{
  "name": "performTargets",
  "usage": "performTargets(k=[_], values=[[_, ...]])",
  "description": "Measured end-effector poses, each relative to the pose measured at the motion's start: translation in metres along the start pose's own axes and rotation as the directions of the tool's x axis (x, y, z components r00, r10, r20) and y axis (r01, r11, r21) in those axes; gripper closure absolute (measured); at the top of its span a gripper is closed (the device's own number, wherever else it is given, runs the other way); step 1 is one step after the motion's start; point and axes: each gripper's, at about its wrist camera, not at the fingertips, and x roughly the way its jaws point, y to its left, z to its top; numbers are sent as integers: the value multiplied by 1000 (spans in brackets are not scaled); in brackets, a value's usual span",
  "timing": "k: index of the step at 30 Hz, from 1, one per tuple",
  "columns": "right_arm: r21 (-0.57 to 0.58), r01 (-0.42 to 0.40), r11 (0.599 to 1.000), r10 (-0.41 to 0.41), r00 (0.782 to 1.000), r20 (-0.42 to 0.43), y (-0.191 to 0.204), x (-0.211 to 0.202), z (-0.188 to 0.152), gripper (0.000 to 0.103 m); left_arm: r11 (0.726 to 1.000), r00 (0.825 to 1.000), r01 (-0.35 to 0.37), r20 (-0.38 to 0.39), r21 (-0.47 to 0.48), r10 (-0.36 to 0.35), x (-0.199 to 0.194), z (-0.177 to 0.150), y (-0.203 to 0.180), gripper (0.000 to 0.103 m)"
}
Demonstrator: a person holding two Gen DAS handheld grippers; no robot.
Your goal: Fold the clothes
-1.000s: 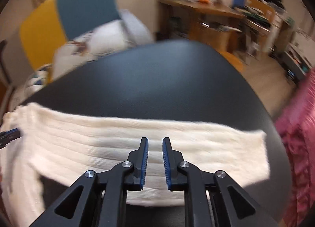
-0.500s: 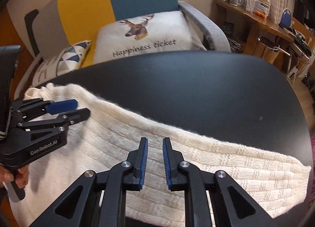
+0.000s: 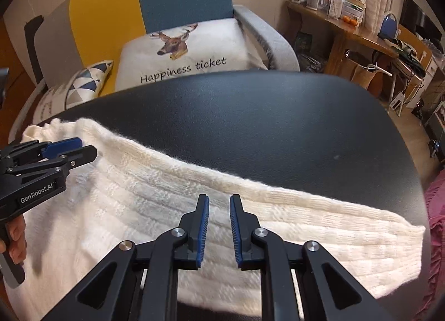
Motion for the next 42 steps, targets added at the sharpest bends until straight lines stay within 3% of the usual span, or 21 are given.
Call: performTargets(k=[3, 8, 13, 17, 19, 22, 25, 28, 33, 38, 42], values=[[4, 20, 1000, -20, 1000, 1, -16, -19, -12, 88, 999, 999, 38, 25, -14, -37, -23, -18, 3, 70], [54, 153, 987, -151, 988, -38, -58, -26, -39, 88, 996, 996, 82, 24, 25, -82, -45, -55, -13, 70], [119, 233, 965, -222, 970, -97, -95, -11, -57, 88, 996, 996, 77, -57, 51, -74, -29, -73, -36, 70], [141, 274, 951, -266, 961, -69, -107, -10, -54, 87, 993, 999, 17, -38, 113, -13, -28, -80, -53, 69], [167, 262, 950, -253, 965, -73, -112, -10, -52, 87, 995, 998, 45, -47, 90, -41, -31, -81, -53, 69], [184, 232, 955, -225, 973, -59, -112, -23, -51, 84, 992, 992, 124, -28, -28, -124, -49, -87, -29, 70], [157, 115, 981, -117, 993, 7, -86, -40, -45, 84, 991, 996, 90, 2, -98, -90, -66, -101, 14, 69], [85, -45, 995, 40, 998, 57, -35, -49, -32, 84, 988, 999, 28, 21, -155, -25, -80, -115, 62, 69], [-91, -290, 953, 294, 955, 39, 82, -37, -8, 84, 964, 996, -71, 41, -255, 84, -102, -137, 143, 70], [-229, -366, 902, 363, 930, -59, 189, 9, 16, 84, 931, 989, -110, 52, -347, 136, -105, -131, 220, 70], [-296, -362, 884, 347, 932, -103, 244, 48, 39, 84, 942, 985, -134, 62, -308, 160, -94, -110, 240, 70]])
